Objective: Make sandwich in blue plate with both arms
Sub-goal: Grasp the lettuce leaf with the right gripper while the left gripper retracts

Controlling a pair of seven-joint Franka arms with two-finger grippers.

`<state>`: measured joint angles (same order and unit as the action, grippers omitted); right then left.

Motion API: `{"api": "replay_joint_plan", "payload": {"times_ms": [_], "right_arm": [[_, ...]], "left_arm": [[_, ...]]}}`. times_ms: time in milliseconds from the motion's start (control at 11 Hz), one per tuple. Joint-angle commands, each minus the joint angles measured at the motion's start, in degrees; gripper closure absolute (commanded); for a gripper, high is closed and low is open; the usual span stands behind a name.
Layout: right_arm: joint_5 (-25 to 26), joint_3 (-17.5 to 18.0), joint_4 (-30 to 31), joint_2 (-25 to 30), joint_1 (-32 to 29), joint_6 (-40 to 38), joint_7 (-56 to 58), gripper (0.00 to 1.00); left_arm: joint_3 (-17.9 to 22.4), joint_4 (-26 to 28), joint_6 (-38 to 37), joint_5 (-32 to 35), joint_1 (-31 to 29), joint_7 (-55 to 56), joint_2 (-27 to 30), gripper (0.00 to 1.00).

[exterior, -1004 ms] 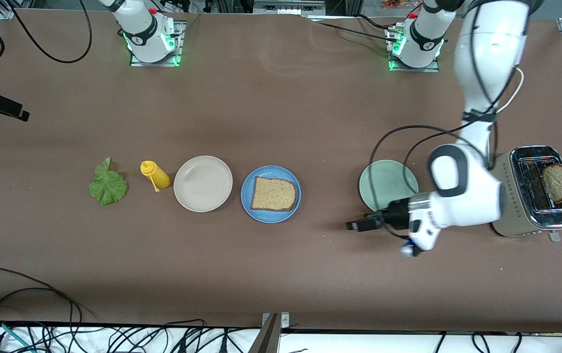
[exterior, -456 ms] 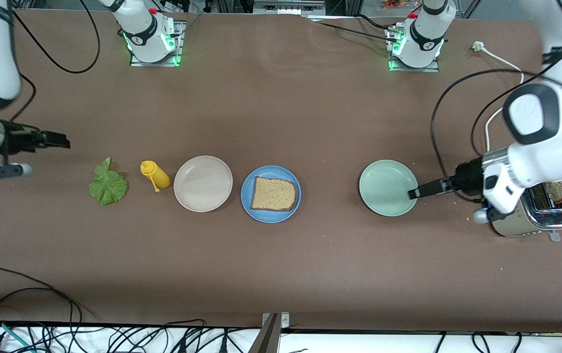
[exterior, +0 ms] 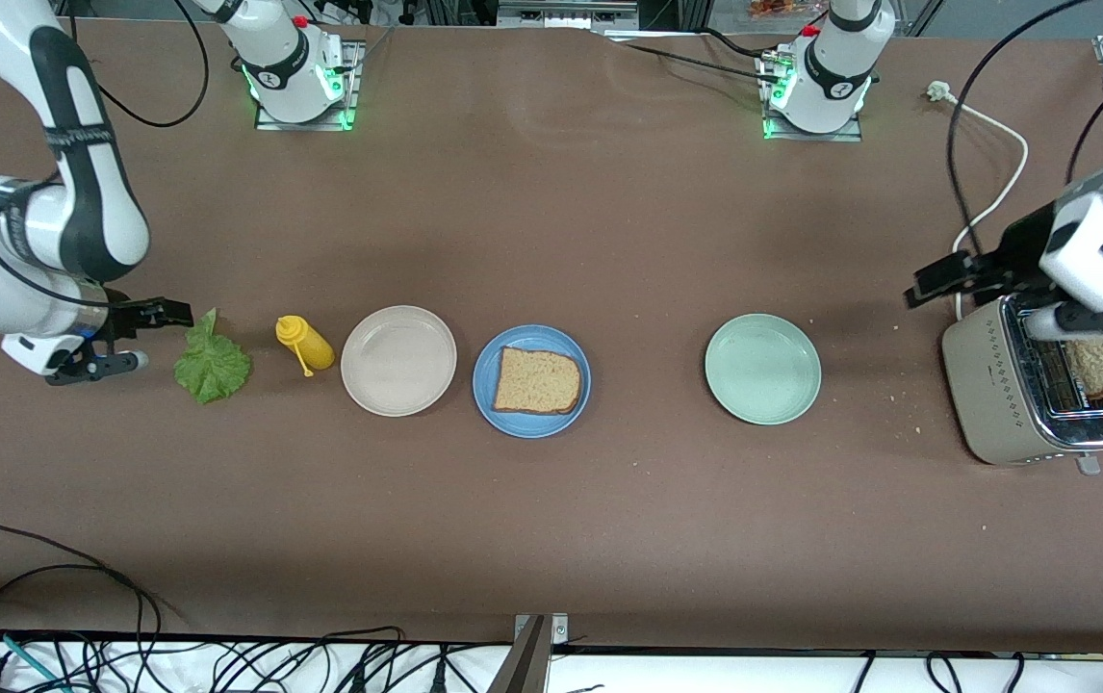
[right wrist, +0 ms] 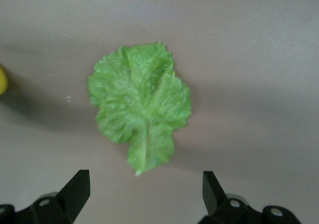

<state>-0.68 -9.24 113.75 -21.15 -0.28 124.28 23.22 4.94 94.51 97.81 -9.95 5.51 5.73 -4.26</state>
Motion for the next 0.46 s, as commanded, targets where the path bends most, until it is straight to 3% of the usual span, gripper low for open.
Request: {"api": "replay_joint_plan", "payload": {"times_ms": [0,365], "right_arm": [[-0.3,0.0,3.1,-2.6,-1.0,9.4,4.0,0.00],[-1.1,0.3,3.0,-7.2,-1.1,13.7,4.0,0.00]], "left_arm": [[-0.9,2.6,-4.8,9.6,-1.4,-0.5,8.1,0.00],[-1.0,2.5,-9.8,13.7,-4.1,-0.7,12.2,0.00]]}}
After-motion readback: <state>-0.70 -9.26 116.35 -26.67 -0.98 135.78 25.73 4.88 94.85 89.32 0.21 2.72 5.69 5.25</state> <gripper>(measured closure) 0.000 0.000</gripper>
